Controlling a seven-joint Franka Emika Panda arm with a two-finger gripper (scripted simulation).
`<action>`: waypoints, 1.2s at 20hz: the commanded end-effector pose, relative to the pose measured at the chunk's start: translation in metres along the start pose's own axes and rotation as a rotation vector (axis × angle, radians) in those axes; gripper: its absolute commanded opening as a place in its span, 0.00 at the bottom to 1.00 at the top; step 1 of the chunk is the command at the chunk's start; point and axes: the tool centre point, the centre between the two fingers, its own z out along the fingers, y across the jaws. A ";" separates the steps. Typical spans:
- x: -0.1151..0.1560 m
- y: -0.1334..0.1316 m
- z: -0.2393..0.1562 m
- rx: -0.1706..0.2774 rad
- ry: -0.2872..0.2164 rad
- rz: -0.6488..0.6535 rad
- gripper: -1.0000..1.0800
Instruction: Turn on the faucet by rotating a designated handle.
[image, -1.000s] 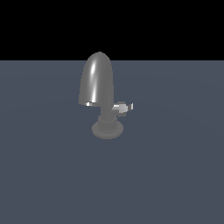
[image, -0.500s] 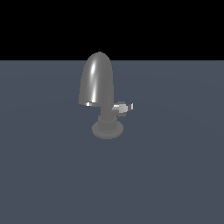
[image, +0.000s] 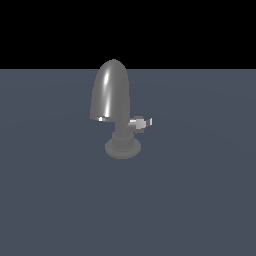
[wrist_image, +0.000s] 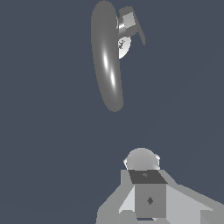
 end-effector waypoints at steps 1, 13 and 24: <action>0.012 -0.004 0.000 0.021 -0.043 0.042 0.00; 0.075 -0.015 0.004 0.129 -0.259 0.249 0.00; 0.137 -0.013 0.021 0.239 -0.478 0.457 0.00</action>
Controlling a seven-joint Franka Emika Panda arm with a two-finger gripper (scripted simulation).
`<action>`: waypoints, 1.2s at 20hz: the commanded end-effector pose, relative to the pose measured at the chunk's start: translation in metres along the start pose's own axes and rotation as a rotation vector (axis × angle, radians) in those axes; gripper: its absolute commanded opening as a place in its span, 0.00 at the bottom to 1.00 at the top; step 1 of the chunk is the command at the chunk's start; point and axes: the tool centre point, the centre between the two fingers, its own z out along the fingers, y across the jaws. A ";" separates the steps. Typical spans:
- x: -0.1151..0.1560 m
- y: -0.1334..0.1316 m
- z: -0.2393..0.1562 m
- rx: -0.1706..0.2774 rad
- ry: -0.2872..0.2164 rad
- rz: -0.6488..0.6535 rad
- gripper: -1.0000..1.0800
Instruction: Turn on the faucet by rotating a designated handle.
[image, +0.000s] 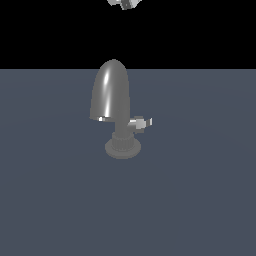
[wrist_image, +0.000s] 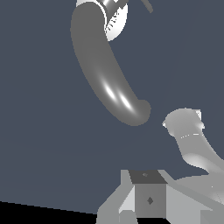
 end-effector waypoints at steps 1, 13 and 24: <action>0.015 -0.004 -0.001 0.027 -0.053 0.051 0.00; 0.096 -0.015 0.006 0.170 -0.334 0.317 0.00; 0.166 -0.008 0.032 0.305 -0.592 0.564 0.00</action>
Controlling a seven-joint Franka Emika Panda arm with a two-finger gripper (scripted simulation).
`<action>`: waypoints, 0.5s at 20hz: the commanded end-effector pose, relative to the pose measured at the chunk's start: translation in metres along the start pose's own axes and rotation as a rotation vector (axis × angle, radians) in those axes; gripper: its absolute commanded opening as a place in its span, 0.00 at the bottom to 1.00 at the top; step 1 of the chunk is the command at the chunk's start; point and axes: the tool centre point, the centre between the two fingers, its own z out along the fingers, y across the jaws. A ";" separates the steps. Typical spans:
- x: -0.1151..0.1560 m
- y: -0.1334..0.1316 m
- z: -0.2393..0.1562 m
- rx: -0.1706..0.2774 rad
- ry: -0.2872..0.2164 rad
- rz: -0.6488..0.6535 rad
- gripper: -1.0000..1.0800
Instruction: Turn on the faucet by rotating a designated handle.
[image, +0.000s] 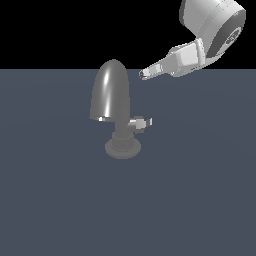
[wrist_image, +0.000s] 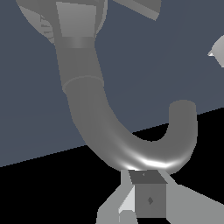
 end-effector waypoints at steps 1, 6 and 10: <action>0.017 -0.005 -0.001 0.032 -0.060 0.058 0.00; 0.051 -0.011 0.000 0.096 -0.181 0.174 0.00; 0.075 -0.013 0.004 0.141 -0.262 0.253 0.00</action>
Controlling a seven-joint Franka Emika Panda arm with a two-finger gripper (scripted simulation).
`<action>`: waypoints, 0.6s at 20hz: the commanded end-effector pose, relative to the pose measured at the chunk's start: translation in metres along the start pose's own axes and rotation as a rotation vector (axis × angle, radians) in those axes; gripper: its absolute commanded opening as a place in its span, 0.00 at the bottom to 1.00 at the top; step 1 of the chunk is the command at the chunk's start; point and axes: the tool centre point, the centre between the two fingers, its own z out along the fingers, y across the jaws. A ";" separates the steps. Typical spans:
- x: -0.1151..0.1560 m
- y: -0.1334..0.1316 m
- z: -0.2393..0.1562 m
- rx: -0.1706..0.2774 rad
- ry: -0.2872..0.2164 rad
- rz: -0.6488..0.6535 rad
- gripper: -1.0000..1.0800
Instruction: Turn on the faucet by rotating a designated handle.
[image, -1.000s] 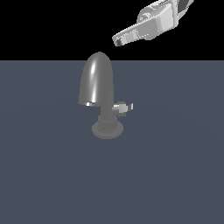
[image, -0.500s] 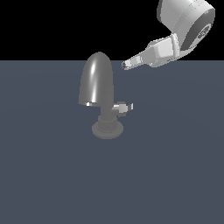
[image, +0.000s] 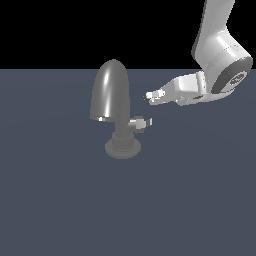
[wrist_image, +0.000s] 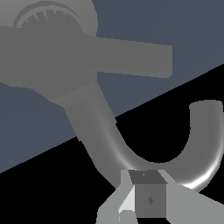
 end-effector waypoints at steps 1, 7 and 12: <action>0.013 -0.004 0.000 0.026 -0.047 0.045 0.00; 0.031 -0.007 0.001 0.060 -0.110 0.105 0.00; 0.034 -0.008 0.001 0.065 -0.120 0.114 0.00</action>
